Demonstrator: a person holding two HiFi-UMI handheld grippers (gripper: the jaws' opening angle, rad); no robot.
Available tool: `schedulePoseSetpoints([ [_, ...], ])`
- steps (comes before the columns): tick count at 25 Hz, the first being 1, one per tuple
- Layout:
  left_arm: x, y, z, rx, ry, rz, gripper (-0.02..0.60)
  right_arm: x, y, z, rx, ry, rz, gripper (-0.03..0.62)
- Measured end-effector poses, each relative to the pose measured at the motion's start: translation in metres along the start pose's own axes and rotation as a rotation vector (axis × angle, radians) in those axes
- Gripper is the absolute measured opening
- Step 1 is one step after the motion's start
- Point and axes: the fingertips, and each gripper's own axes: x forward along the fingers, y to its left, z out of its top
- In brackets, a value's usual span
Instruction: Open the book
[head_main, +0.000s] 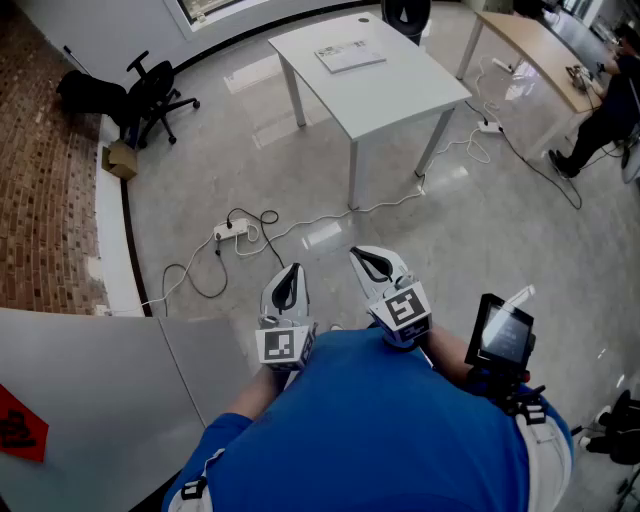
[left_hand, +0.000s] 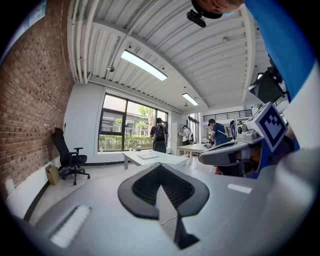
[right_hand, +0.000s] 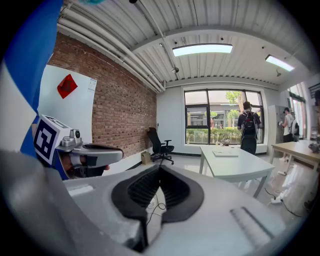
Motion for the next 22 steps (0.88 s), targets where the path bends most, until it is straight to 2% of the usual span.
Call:
schedulePoseSetpoints([
  [4,0.003,0.018,0.0,0.007,-0.053,-0.021,0.007,0.02,0.003,0.002,0.007,-0.005,-0.017,0.003],
  [8,0.009,0.039,-0.007,-0.004,-0.022,0.021,0.006,0.041,0.002,0.002,-0.007,0.008,-0.003,0.003],
  [12,0.03,0.058,-0.006,-0.009,-0.026,0.041,0.006,0.069,-0.01,0.012,-0.02,-0.002,0.018,0.003],
  [18,0.085,0.093,0.018,0.019,-0.019,0.096,0.006,0.125,-0.049,0.037,-0.024,-0.042,0.05,0.003],
  [22,0.135,0.105,0.033,0.04,-0.048,0.084,0.006,0.159,-0.086,0.056,-0.027,-0.065,0.057,0.003],
])
